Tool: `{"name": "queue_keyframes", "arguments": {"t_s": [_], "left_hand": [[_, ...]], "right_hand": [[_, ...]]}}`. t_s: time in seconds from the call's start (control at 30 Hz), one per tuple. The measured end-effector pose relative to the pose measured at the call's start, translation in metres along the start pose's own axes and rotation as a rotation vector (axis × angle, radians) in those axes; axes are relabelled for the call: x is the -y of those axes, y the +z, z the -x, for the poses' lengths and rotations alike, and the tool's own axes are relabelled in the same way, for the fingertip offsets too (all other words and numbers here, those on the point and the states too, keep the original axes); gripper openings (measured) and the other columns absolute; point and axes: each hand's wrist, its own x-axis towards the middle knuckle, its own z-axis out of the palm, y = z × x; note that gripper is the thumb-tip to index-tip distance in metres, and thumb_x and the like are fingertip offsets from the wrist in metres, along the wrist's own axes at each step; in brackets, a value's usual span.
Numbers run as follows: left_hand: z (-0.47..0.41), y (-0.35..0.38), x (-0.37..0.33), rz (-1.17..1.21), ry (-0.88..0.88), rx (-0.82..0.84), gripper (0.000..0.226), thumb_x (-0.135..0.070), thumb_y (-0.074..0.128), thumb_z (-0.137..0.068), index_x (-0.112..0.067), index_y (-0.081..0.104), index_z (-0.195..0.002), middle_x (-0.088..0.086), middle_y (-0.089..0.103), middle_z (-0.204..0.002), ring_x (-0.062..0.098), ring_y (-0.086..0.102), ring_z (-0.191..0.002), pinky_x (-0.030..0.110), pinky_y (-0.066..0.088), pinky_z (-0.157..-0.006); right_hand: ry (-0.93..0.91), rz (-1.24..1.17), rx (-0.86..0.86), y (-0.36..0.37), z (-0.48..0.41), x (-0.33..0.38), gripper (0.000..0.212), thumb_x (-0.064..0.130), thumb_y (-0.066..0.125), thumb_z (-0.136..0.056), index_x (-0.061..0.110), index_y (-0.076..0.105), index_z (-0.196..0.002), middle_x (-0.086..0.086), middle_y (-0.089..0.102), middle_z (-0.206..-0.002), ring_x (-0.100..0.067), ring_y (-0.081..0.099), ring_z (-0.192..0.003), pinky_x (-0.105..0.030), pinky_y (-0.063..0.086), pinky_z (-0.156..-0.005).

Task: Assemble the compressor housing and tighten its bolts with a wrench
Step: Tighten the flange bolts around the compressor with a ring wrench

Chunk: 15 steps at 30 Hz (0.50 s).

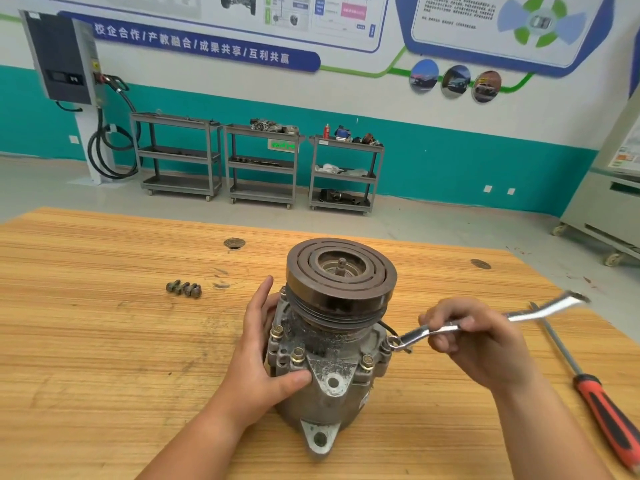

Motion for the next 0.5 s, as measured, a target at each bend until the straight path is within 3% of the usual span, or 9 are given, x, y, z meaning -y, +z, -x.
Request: {"name": "queue_keyframes", "arguments": {"t_s": [0.17,0.3,0.37,0.5], "left_hand": [[0.000,0.000,0.001,-0.007,0.000,0.002,0.118,-0.083,0.072,-0.042,-0.057,0.014,-0.142,-0.028,0.041,-0.137,-0.001,0.042,-0.130,0.019,0.041,-0.098],[0.000,0.000,-0.001,-0.003,0.003,0.002,0.117,-0.083,0.073,-0.043,-0.057,0.014,-0.142,-0.023,0.040,-0.139,-0.001,0.043,-0.130,0.012,0.042,-0.096],[0.000,0.001,-0.001,0.008,0.000,0.004,0.117,-0.082,0.073,-0.043,-0.057,0.015,-0.142,-0.022,0.041,-0.139,0.000,0.043,-0.130,0.013,0.042,-0.096],[0.000,0.001,-0.002,0.008,0.009,0.007,0.116,-0.082,0.073,-0.045,-0.056,0.015,-0.142,-0.025,0.042,-0.137,-0.001,0.044,-0.129,0.012,0.042,-0.095]], "right_hand": [[0.120,-0.038,0.263,-0.010,-0.032,-0.001,0.025,0.023,0.053,-0.065,0.015,0.075,-0.073,0.001,0.064,-0.057,-0.009,0.048,-0.055,-0.028,0.027,-0.050],[0.116,-0.026,0.326,-0.015,-0.034,-0.004,0.021,0.023,0.054,-0.065,0.016,0.072,-0.072,0.003,0.062,-0.057,-0.010,0.048,-0.059,-0.033,0.023,-0.053],[0.112,-0.017,0.254,-0.015,-0.024,-0.005,0.027,0.019,0.045,-0.063,0.016,0.071,-0.070,0.003,0.060,-0.057,-0.010,0.047,-0.059,-0.031,0.024,-0.052],[0.037,0.028,-0.092,0.002,0.012,-0.012,0.023,0.018,0.047,-0.054,0.013,0.069,-0.060,-0.009,0.055,-0.052,-0.011,0.042,-0.048,-0.022,0.026,-0.045]]}}
